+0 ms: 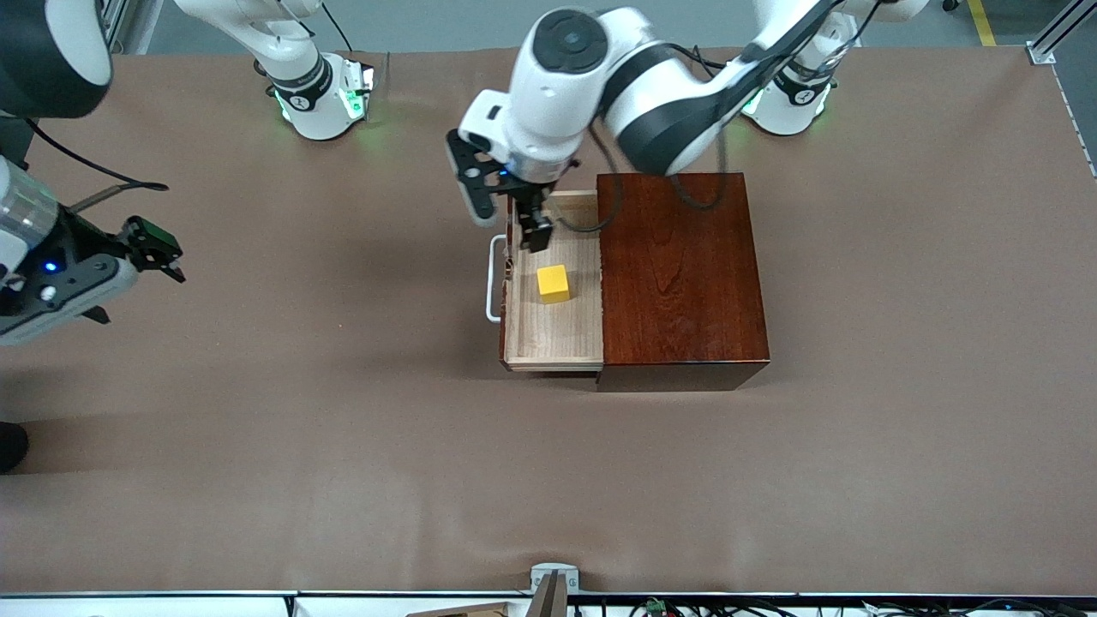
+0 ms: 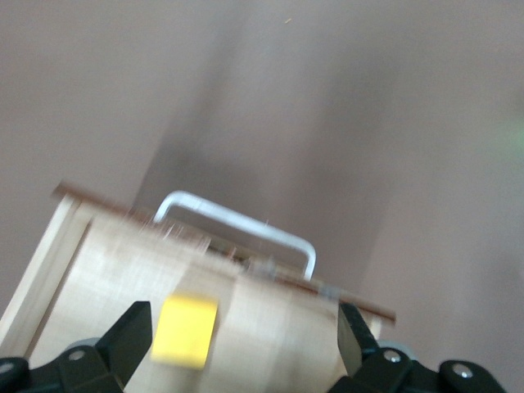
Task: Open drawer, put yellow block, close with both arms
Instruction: 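Move the left gripper down to the drawer handle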
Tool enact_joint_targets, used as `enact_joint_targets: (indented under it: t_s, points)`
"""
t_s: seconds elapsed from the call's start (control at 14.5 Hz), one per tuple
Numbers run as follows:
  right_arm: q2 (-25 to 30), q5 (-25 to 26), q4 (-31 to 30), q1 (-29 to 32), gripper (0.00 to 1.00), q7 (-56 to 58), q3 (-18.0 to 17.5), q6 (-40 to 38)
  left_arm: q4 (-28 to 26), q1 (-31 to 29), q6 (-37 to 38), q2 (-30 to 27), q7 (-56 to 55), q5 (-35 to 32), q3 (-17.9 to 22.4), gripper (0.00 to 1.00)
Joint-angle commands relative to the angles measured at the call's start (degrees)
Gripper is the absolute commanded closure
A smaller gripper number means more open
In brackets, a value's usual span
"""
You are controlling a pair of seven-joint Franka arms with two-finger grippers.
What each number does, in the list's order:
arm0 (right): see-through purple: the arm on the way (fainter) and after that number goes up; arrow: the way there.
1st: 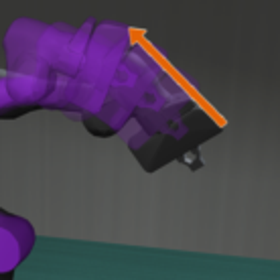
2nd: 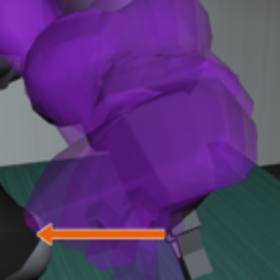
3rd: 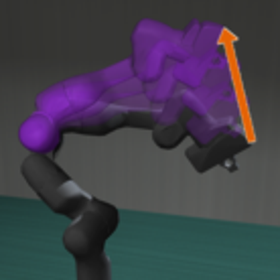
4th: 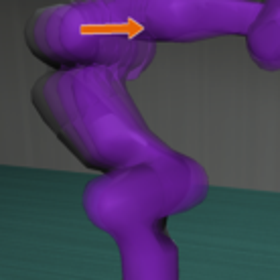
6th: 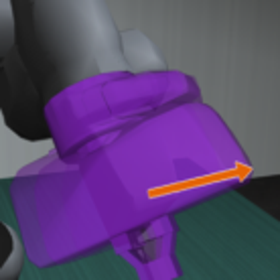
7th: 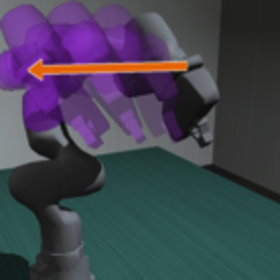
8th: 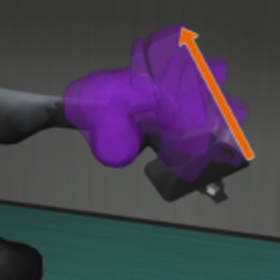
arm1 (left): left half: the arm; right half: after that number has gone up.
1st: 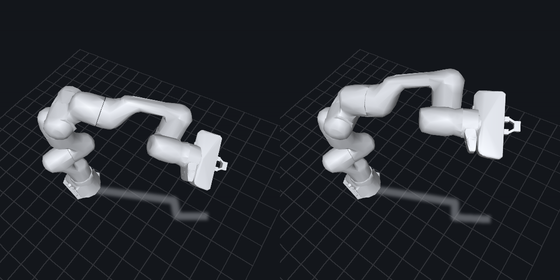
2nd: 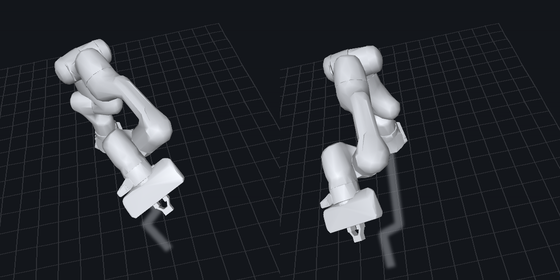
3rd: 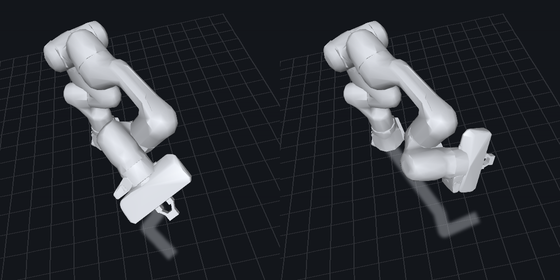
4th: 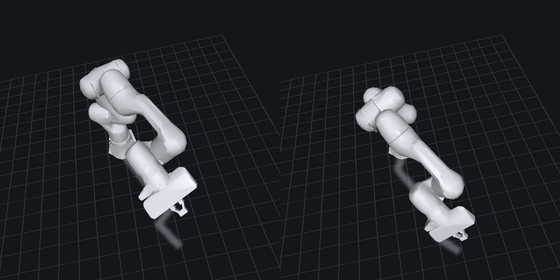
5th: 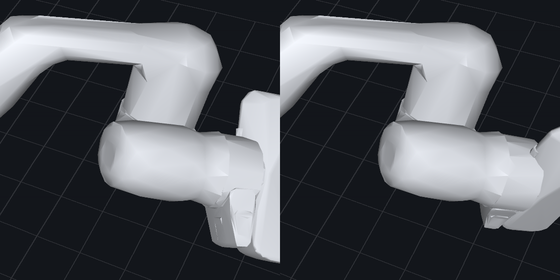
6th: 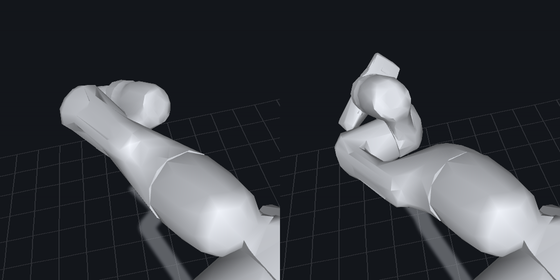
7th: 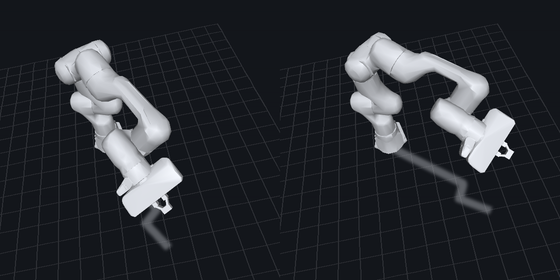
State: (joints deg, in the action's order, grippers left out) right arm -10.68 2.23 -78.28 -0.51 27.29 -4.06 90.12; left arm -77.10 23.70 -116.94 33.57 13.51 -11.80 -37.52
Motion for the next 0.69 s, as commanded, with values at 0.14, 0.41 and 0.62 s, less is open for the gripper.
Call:
enact_joint_targets:
  t_s: [0.14,0.41,0.62]
  points:
    - [7.86,-2.32,-8.8,-0.02,0.0,-10.57,2.47,-0.2,4.15,10.11,-7.84,7.56,10.3,-3.49,8.92,0.0]
    - [8.66,-3.98,-9.61,-1.25,0.0,-16.21,6.69,-3.01,4.15,15.59,-13.22,11.69,12.85,-3.49,16.33,0.0]
    - [9.01,-3.99,-9.78,-1.17,0.0,-21.12,6.78,-4.94,3.8,15.51,-12.7,12.49,12.68,-3.58,16.51,0.0]
